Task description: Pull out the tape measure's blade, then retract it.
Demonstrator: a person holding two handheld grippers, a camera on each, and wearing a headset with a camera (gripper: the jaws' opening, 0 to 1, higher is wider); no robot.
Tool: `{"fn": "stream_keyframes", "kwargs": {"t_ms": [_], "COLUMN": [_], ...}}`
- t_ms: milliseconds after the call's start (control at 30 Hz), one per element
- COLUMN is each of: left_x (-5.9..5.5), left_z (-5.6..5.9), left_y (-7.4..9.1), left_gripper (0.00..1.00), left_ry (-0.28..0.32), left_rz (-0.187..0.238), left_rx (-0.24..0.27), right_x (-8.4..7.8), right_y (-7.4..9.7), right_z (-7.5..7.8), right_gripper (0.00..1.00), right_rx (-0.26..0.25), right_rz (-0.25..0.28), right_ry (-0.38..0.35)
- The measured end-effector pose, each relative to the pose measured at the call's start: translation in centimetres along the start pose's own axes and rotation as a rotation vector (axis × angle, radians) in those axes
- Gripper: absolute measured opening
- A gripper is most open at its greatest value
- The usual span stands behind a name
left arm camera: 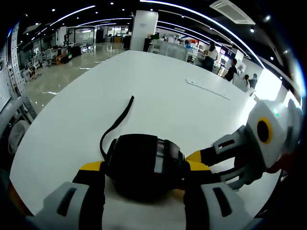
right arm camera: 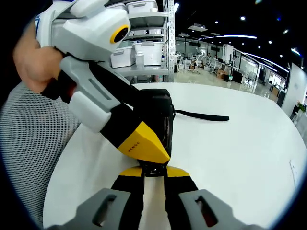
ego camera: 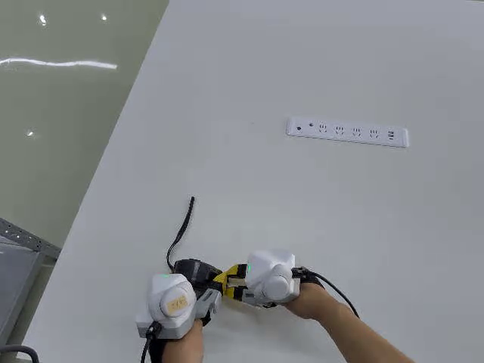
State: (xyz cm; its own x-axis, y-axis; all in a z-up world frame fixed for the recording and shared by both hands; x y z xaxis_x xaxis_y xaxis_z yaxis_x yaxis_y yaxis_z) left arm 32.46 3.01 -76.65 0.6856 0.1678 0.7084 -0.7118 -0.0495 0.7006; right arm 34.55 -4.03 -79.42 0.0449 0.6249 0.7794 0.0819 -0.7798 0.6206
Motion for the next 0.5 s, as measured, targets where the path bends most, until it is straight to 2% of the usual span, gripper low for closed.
{"fn": "stream_keyframes", "kwargs": {"t_ms": [333,500], "left_x": [-0.07,-0.24], "left_z": [0.15,0.25], "left_y": [0.08,0.18], "left_gripper": [0.66,0.66], "left_ry": [-0.031,-0.088], "left_rz": [-0.028,-0.049], "left_rx": [-0.026,-0.033], "right_x": [0.02,-0.05], "right_y": [-0.02,-0.09], "right_z": [0.05,0.14], "right_gripper": [0.15,0.16], "right_rx": [-0.005,-0.014], "right_rz": [-0.002,-0.004], "right_ry": [-0.014,-0.02]}}
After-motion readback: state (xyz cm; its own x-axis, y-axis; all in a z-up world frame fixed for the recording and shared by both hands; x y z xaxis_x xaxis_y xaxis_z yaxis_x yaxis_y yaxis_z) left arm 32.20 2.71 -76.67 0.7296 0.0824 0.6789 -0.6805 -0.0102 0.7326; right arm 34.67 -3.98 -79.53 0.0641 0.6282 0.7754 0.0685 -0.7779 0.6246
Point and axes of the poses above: the centre of the closed fingertips' face, and the gripper's own axes: y roughly backward along the fingers, z roughly to its right, x roughly out of its top, the point moved 3 cm from there along y, roughly backward along the fingers, and after that the axes turned 6 degrees about -y, right-handed, at the moved point
